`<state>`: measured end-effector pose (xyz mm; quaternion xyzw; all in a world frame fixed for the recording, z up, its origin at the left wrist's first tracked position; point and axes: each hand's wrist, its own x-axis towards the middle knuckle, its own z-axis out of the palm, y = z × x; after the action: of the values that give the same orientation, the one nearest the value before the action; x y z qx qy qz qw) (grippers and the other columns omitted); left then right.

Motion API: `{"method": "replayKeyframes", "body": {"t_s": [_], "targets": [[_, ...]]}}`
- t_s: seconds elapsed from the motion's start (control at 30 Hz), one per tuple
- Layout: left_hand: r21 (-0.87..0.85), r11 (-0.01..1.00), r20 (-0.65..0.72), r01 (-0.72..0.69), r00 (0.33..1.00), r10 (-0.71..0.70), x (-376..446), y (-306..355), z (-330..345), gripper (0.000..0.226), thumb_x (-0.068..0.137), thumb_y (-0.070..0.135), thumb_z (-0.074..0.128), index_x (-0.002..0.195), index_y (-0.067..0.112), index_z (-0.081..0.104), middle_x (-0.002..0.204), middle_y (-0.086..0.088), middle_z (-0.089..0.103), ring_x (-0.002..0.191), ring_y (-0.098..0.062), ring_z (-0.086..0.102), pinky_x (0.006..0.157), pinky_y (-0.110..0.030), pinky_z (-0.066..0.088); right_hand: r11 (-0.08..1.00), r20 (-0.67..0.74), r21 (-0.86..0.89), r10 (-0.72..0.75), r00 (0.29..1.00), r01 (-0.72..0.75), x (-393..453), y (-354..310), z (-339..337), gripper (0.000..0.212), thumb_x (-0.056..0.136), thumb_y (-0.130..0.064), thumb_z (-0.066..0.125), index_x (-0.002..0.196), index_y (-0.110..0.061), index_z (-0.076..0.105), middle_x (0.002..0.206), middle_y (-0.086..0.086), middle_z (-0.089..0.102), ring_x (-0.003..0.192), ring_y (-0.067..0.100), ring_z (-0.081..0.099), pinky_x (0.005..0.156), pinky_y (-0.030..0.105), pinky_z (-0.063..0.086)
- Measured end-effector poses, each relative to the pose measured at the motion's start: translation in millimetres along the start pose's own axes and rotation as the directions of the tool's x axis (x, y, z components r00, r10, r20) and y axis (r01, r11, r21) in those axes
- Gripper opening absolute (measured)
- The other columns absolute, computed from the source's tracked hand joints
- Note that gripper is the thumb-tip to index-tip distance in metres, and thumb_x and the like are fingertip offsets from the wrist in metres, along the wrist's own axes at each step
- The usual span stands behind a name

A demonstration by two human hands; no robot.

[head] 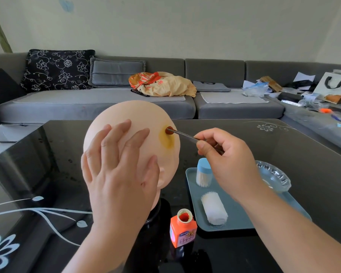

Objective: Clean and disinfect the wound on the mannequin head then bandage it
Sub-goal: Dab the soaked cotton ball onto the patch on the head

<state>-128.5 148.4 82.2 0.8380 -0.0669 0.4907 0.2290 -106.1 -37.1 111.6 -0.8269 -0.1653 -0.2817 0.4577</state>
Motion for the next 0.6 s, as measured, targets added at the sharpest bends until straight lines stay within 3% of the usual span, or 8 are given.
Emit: {"method": "replayKeyframes", "body": {"t_s": [0.27,0.5,0.6], "targets": [[0.003,1.000,0.000,0.004,1.000,-0.004,-0.2,-0.2,-0.3,0.043,0.083,0.034,0.061,0.126,0.027,0.057,0.141,0.002,0.042,0.136,-0.023,0.026,0.111,-0.046,0.022,1.000,-0.005,-0.016,-0.016,1.000,0.016,-11.1,4.9,2.8,0.019,0.091,-0.015,0.059,0.089,-0.034,0.059,0.075,-0.022,0.060,0.080,-0.006,0.057,0.064,0.001,0.042],[0.006,1.000,0.001,0.002,1.000,-0.002,0.0,0.6,-0.7,0.043,0.083,0.033,0.062,0.125,0.027,0.056,0.141,0.002,0.042,0.136,-0.024,0.027,0.112,-0.044,0.020,0.999,0.012,-0.035,0.000,1.000,0.001,-18.0,8.7,2.2,0.029,0.091,-0.014,0.059,0.086,-0.042,0.055,0.075,-0.024,0.059,0.081,-0.010,0.056,0.066,0.001,0.042],[0.002,1.000,0.006,0.008,1.000,-0.008,0.0,0.7,-1.3,0.043,0.083,0.033,0.062,0.125,0.027,0.056,0.141,0.002,0.042,0.136,-0.024,0.026,0.111,-0.046,0.021,1.000,-0.011,-0.010,0.025,1.000,-0.025,-16.3,10.1,1.6,0.021,0.091,-0.013,0.059,0.089,-0.034,0.061,0.074,-0.020,0.061,0.078,-0.007,0.057,0.065,0.002,0.042]]}}
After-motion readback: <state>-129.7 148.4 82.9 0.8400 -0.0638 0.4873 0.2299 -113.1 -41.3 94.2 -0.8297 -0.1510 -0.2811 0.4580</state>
